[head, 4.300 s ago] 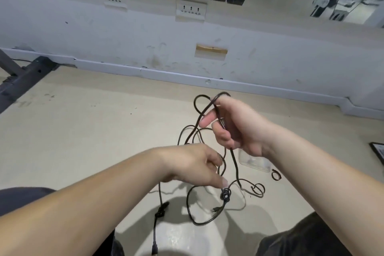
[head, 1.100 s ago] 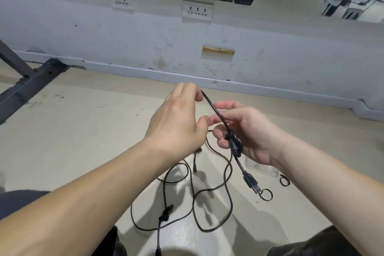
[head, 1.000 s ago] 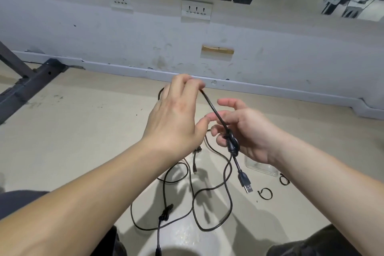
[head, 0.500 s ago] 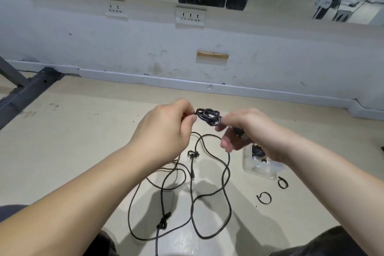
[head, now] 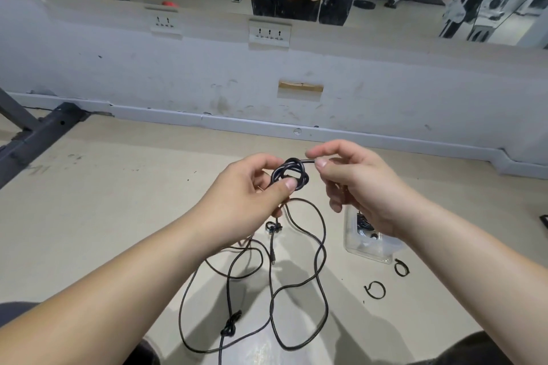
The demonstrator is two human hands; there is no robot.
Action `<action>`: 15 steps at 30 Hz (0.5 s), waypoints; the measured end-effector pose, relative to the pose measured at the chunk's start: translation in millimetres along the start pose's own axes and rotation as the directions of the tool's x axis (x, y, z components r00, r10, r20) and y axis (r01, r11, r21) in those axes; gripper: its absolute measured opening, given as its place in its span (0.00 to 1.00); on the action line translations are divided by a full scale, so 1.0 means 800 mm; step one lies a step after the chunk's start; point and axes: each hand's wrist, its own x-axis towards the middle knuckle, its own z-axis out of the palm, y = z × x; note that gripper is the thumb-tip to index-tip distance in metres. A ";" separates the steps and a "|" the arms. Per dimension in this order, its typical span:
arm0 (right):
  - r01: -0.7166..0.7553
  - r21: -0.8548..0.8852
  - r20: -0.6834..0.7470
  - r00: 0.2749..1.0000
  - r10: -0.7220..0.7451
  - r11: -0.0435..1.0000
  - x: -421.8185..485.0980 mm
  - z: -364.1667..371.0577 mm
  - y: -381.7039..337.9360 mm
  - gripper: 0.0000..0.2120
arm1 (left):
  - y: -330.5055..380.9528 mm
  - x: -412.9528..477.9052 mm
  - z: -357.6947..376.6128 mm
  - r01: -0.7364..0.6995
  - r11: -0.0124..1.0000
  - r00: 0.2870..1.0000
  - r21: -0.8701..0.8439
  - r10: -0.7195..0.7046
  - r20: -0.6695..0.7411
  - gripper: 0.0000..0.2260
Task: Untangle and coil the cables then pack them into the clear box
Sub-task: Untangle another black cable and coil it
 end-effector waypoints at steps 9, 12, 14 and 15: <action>-0.014 0.042 0.056 0.998 0.012 0.999 -0.006 0.006 -0.004 0.07 | -0.018 -0.002 0.006 -0.252 0.958 0.956 0.137 0.269 -0.118 0.10; -0.030 0.050 0.098 0.995 0.025 0.998 -0.008 0.015 -0.003 0.09 | -0.018 -0.004 0.013 -0.252 0.963 0.960 0.098 0.262 -0.097 0.11; -0.040 0.025 0.088 0.995 0.038 0.999 -0.009 0.020 -0.003 0.06 | -0.017 -0.006 0.015 -0.262 0.959 0.956 0.108 0.273 -0.104 0.11; -0.035 0.004 0.069 0.997 0.035 0.999 -0.010 0.022 -0.003 0.05 | -0.017 -0.006 0.016 -0.269 0.955 0.954 0.125 0.282 -0.103 0.11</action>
